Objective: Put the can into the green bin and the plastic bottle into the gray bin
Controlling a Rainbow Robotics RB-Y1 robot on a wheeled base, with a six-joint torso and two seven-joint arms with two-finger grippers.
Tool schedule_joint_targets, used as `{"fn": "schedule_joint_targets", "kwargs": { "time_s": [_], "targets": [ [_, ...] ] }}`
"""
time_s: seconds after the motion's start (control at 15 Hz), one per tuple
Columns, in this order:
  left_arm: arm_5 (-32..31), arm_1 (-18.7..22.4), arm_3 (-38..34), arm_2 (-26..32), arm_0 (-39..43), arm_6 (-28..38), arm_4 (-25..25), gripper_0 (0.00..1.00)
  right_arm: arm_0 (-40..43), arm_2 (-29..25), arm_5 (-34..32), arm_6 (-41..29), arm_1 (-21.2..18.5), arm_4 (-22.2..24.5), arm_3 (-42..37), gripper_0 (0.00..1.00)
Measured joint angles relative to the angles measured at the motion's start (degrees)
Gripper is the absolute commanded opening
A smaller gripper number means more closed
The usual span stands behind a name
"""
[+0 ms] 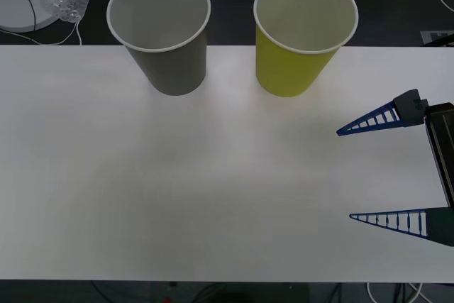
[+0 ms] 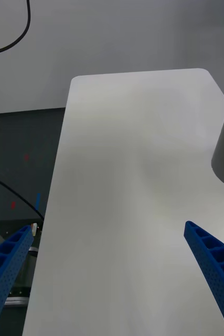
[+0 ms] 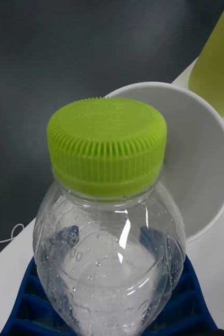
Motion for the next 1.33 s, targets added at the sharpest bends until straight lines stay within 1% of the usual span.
{"fn": "schedule_joint_targets", "kwargs": {
  "time_s": [0.2,0.53,0.8,0.93,1.13,1.33],
  "targets": [
    [0.00,-3.08,5.54,-2.16,-4.38,-0.27,-0.56,0.00,0.00,0.00,0.00,0.00,0.00,0.00,0.00,1.00],
    [0.00,-8.53,12.26,-2.25,-8.72,-0.90,-2.74,0.00,0.00,0.00,0.00,0.00,0.00,0.00,0.00,1.00],
    [0.00,-13.27,13.86,-2.25,-10.62,-0.59,-7.92,0.00,0.00,0.00,0.00,0.00,0.00,0.00,0.00,1.00],
    [0.00,-14.97,15.02,-2.25,-11.33,-0.39,-8.86,0.00,0.00,0.00,0.00,0.00,0.00,0.00,0.00,1.00],
    [0.00,-17.16,19.19,-2.25,-13.20,-1.47,-9.38,0.00,0.00,0.00,0.00,0.00,0.00,0.00,0.00,1.00],
    [0.00,-18.31,19.41,-2.25,-13.30,-1.60,-9.88,0.00,0.00,0.00,0.00,0.00,0.00,0.00,0.00,1.00]
  ]
}}
